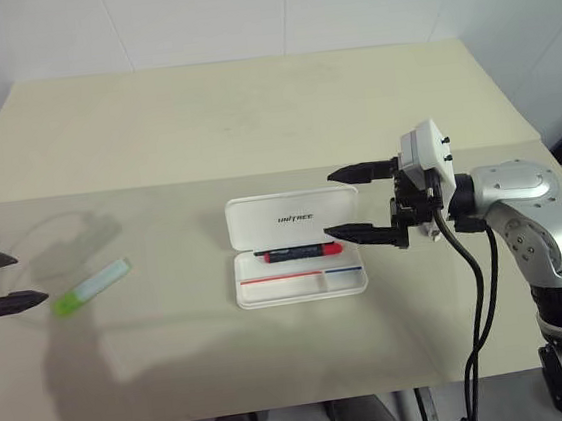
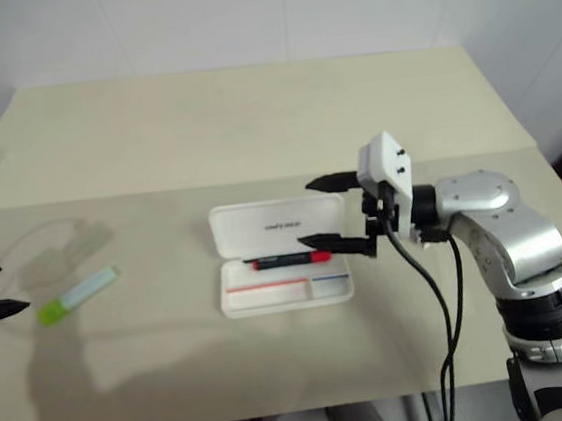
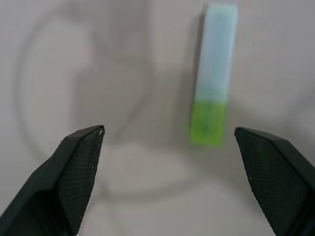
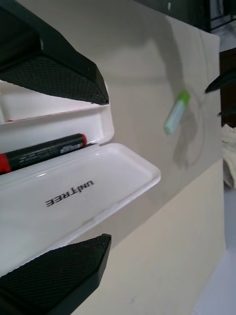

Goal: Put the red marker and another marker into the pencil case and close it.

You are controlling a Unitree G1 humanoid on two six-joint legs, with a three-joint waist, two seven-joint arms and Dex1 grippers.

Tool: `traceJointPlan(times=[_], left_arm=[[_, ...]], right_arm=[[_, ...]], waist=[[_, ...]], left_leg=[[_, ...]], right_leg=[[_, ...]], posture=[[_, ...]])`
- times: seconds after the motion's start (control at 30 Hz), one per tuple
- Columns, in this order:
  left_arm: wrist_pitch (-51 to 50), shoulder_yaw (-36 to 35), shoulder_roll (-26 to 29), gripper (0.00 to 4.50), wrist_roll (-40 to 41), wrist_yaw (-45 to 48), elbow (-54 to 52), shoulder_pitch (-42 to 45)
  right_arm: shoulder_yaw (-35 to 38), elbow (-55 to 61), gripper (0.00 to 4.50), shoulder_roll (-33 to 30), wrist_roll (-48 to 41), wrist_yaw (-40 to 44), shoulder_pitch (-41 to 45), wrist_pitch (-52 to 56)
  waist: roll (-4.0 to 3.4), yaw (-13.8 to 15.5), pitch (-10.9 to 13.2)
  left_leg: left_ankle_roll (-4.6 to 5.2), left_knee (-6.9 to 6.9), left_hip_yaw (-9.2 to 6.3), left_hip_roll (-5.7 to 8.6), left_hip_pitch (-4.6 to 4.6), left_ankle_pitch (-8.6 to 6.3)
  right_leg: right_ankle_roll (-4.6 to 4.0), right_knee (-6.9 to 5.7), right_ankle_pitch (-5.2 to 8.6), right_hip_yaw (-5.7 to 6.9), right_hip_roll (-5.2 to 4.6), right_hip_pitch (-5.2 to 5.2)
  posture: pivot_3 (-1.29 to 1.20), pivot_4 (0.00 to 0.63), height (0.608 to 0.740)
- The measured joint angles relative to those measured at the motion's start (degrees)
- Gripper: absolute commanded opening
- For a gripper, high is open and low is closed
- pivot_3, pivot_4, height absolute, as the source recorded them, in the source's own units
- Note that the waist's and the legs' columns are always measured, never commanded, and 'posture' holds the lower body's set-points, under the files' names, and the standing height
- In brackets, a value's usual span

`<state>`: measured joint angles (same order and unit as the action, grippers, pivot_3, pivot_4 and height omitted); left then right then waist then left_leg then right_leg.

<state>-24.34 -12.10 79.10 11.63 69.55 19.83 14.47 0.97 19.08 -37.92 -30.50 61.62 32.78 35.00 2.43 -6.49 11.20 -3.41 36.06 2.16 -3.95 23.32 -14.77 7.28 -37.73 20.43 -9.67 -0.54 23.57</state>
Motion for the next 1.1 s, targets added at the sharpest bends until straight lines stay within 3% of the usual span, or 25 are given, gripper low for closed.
traceJointPlan(times=[0.2, 0.5, 0.87, 1.1], left_arm=[[-1.51, 12.01, -4.72, 4.5, -3.87, 3.29, 1.37, 8.07], [-3.36, 14.77, -8.36, 4.5, -5.98, 2.26, -3.46, 8.41], [-0.92, 15.37, -8.44, 1.06, -8.9, -0.03, -3.59, 7.96], [0.78, 15.69, -9.13, 1.05, -9.63, 0.22, -3.3, 9.09]], right_arm=[[0.38, 2.55, 4.46, -0.49, -1.51, -3.3, -0.53, 1.24], [1.54, 5.57, 4.46, -1.0, -3.04, -6.82, -2.27, 2.09], [1.82, 6.6, 4.5, -1.3, -4.41, -9.81, -2.83, 2.58], [1.92, 6.63, 4.5, -2.23, -4.8, -10.21, -4.16, 2.52]], waist=[[0.01, 0.02, 0.0], [0.04, 0.18, -0.02], [0.02, 0.13, -0.03], [0.02, 0.22, -0.03]], left_leg=[[0.0, 0.09, 0.09, -0.03, 0.02, 0.0], [-0.01, 0.31, 0.04, -0.05, -0.01, 0.0], [0.03, 0.41, 0.05, -0.04, -0.12, 0.03], [0.06, 0.47, 0.02, -0.02, -0.12, 0.08]], right_leg=[[0.01, -0.06, 0.01, 0.0, -0.03, 0.03], [0.03, -0.22, 0.0, 0.01, -0.02, -0.05], [0.07, -0.34, -0.02, -0.02, -0.01, -0.13], [0.07, -0.48, -0.03, -0.01, 0.0, -0.12]], posture=[[0.0, 0.15, 0.74], [0.0, 0.15, 0.74], [0.0, 0.15, 0.74], [0.0, 0.15, 0.74]])
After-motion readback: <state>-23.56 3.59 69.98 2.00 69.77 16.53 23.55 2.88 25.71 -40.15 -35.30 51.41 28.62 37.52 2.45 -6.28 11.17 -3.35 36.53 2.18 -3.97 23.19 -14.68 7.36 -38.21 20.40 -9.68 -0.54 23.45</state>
